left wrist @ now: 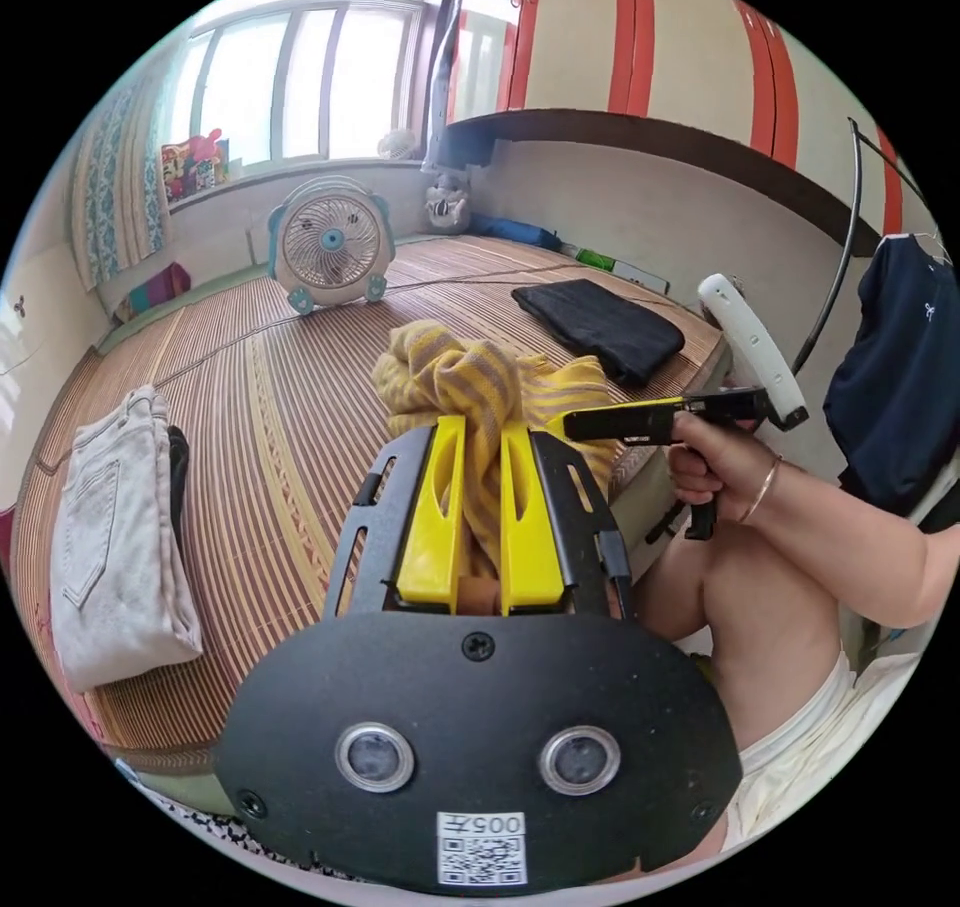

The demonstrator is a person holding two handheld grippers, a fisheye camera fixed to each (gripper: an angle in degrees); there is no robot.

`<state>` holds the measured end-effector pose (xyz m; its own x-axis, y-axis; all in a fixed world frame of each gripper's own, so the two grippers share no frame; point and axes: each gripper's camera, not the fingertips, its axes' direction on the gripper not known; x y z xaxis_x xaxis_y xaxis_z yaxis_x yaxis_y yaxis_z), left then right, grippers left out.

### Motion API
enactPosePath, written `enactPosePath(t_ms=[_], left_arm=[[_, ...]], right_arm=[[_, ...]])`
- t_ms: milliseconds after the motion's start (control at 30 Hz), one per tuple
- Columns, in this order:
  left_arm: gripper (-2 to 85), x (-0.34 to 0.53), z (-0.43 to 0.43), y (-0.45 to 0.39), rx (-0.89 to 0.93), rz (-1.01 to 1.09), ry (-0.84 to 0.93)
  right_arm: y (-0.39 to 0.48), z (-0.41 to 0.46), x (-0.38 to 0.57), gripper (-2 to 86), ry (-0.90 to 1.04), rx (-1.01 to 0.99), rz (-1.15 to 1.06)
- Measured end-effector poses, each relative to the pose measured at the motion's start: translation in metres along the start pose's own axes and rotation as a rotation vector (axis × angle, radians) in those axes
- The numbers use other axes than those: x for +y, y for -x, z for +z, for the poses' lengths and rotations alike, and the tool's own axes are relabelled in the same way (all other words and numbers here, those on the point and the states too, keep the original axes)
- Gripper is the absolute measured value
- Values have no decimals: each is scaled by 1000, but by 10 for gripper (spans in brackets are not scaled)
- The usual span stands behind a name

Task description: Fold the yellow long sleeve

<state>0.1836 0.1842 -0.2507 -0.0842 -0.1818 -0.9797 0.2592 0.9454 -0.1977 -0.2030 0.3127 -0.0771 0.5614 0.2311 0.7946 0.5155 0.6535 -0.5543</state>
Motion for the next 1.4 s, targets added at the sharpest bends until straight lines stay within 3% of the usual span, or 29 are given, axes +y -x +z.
enactPosePath(t_ms=[500, 700, 800, 933, 1033, 1167, 1267, 1400], left_arm=[[62, 35, -106, 63, 124, -193, -178], [61, 3, -190, 137, 56, -206, -297], [61, -27, -237, 180, -70, -157, -292], [69, -48, -269, 263, -349, -278, -173], [65, -26, -282, 306, -487, -438, -112], [53, 19, -256, 312, -472, -468, -64], [52, 39, -214, 298, -448, -458, 43], [51, 42, -182, 270, -398, -464, 48]], right_arm=[[76, -112, 36, 49, -212, -107, -100], [166, -147, -1, 49, -347, -242, -104], [230, -149, -18, 54, -387, -308, -143], [305, -105, -33, 84, -268, -373, -189], [348, -32, -32, 120, 42, -334, -301], [327, -8, -1, 115, 109, -314, -352], [293, -17, 4, 120, 120, -373, -319], [260, -53, 5, 116, 68, -355, -330]])
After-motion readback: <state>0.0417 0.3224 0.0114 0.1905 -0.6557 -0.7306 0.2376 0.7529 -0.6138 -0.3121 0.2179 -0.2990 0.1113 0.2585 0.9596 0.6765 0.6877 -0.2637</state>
